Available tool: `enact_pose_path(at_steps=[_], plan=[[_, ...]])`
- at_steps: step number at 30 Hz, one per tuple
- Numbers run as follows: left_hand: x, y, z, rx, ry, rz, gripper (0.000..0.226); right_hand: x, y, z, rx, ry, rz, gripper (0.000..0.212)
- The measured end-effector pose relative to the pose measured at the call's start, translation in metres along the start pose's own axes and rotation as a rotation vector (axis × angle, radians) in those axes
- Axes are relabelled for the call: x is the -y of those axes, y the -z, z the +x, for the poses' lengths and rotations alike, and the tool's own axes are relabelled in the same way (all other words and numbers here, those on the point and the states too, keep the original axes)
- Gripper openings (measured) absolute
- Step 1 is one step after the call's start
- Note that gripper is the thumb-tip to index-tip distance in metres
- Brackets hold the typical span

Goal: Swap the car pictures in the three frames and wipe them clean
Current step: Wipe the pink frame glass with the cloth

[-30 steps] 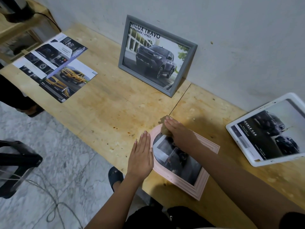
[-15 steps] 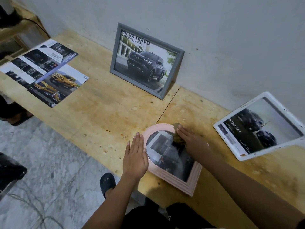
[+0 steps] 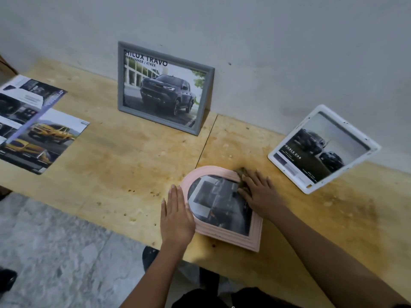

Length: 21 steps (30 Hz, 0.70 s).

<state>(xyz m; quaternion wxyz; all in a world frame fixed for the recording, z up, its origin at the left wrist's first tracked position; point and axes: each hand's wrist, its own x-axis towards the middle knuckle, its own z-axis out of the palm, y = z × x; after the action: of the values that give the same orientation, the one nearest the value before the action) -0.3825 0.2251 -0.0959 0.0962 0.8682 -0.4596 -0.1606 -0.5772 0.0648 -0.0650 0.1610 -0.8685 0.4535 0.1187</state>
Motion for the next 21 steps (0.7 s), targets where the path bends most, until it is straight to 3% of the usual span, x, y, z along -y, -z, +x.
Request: enact_pose_path(at_steps=[3,6,9,12,18,21], plan=[[0.006,0.007,0.003,-0.021,-0.098,0.065,0.065,0.0,-0.007,-0.001,-0.015,-0.025,0.021,0.1],[0.014,0.015,0.016,-0.043,-0.259,-0.001,0.056,0.001,-0.006,0.001,-0.006,-0.073,0.065,0.1],[0.021,0.023,0.037,0.103,-0.476,-0.074,0.059,0.005,-0.007,0.0,-0.014,-0.103,0.064,0.095],[0.033,0.026,0.053,0.243,-0.64,-0.072,0.074,0.012,-0.01,-0.001,-0.036,-0.146,0.076,0.091],[0.047,0.042,0.072,0.341,-0.87,0.12,0.119,0.014,-0.008,0.006,-0.017,-0.22,-0.009,0.102],[0.044,0.043,0.074,0.388,-0.869,0.208,0.131,0.02,-0.008,0.007,-0.032,-0.289,0.005,0.073]])
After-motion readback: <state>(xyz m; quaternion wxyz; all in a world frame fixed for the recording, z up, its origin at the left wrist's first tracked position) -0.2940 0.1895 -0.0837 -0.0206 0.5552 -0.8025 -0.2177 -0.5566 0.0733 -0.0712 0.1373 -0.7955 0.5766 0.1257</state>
